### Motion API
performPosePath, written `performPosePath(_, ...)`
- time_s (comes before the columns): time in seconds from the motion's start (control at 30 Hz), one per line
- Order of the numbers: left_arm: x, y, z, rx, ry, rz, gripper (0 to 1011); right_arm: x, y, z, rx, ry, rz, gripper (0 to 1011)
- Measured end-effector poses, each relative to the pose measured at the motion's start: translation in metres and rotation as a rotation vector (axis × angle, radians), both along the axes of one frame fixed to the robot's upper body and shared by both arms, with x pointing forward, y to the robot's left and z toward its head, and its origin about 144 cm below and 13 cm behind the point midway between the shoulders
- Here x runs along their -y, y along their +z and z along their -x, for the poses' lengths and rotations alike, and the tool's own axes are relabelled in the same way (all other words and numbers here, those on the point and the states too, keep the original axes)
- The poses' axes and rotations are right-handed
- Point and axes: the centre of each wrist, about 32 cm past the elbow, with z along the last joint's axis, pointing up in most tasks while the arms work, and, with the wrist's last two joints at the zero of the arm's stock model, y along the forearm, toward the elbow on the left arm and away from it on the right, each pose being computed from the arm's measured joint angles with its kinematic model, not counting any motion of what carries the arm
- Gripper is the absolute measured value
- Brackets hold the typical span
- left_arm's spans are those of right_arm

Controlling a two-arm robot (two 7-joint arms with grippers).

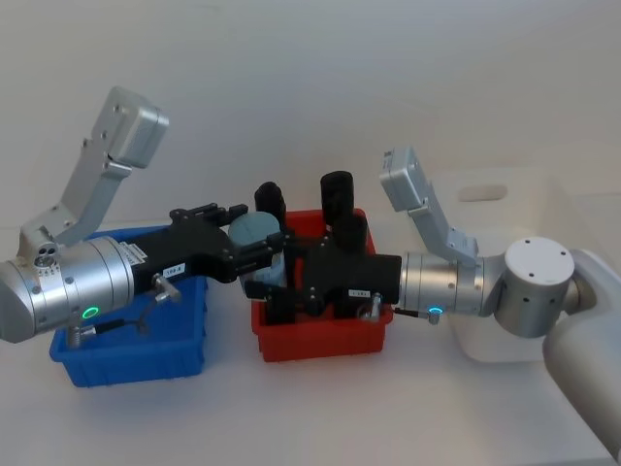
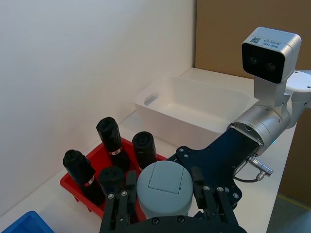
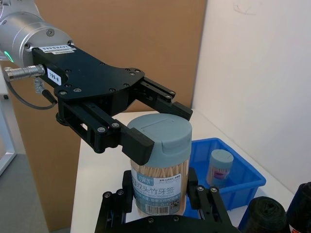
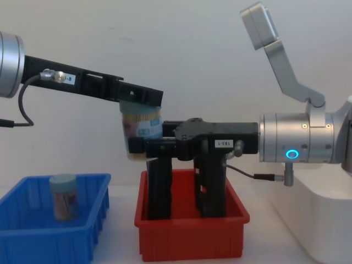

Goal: Pick the cotton swabs from the blue box and place them into the white box.

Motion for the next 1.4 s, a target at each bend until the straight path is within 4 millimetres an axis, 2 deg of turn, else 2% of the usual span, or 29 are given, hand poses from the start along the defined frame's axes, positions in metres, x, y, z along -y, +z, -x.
performPosePath(0.13, 0.000, 0.000, 0.000, 0.000, 0.000, 0.000, 671, -0.001, 0.000, 0.000, 0.000, 0.002, 0.001, 623)
performPosePath(0.2, 0.000, 0.000, 0.000, 0.000, 0.000, 0.000, 706, -0.001, 0.000, 0.000, 0.000, 0.005, 0.002, 623)
performPosePath(0.4, 0.000, 0.000, 0.000, 0.000, 0.000, 0.000, 890, -0.001, 0.001, 0.000, 0.000, 0.007, 0.004, 623)
performPosePath(0.57, 0.000, 0.000, 0.000, 0.000, 0.000, 0.000, 997, 0.000, 0.001, 0.001, -0.001, 0.006, 0.005, 622)
performPosePath(0.93, 0.000, 0.000, 0.000, 0.000, 0.000, 0.000, 1004, 0.004, 0.000, 0.005, -0.003, -0.020, 0.002, 623)
performPosePath(1.4, 0.000, 0.000, 0.000, 0.000, 0.000, 0.000, 1004, 0.022, -0.005, 0.015, 0.001, -0.155, -0.036, 622)
